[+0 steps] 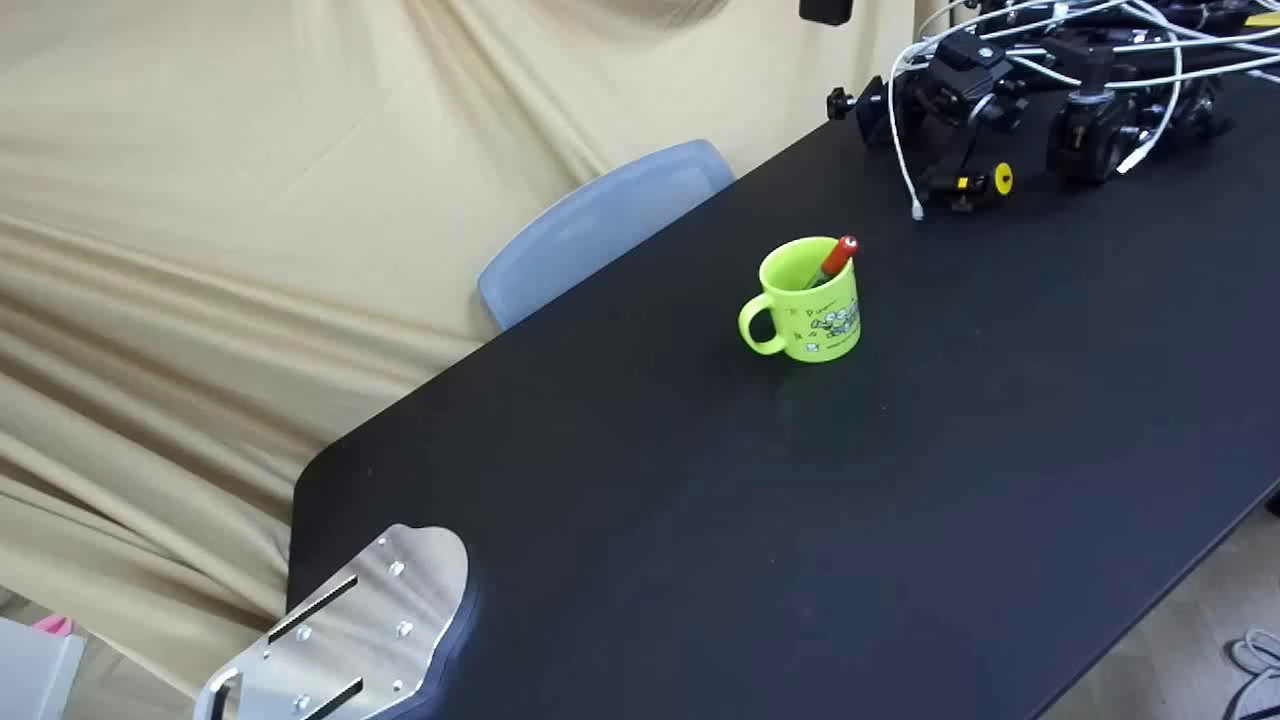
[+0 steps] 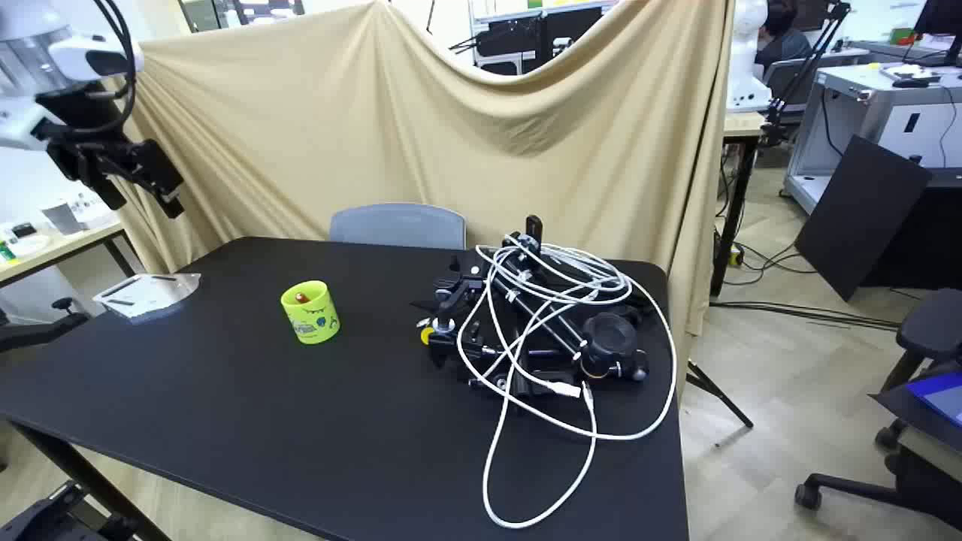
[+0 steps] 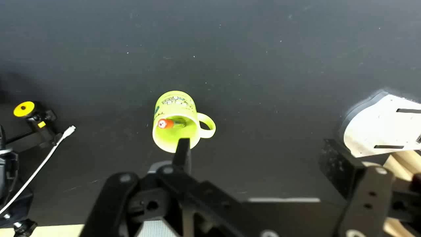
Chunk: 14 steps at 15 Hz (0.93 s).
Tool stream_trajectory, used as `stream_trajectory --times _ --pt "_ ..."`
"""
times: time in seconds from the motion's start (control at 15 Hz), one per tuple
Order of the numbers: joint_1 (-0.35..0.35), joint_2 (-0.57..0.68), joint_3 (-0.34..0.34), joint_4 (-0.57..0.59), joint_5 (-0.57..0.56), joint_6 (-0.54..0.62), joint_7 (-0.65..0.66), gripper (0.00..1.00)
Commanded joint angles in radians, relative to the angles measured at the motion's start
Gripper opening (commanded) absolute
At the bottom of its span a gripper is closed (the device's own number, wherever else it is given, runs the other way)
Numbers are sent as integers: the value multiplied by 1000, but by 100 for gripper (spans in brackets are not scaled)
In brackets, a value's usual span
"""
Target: Remove the marker from the mug and put it on the table
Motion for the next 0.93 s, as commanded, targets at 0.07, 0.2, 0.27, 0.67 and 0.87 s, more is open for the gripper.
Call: stream_trajectory --times 0.07,0.2,0.27,0.67,0.87 --pt "3 0 -2 2 -2 -3 2 100" --pt "3 0 -2 2 -2 -3 2 100" --pt "3 0 -2 2 -2 -3 2 100" --pt "3 0 -2 2 -2 -3 2 100" --pt "-29 13 15 -11 -53 63 28 100"
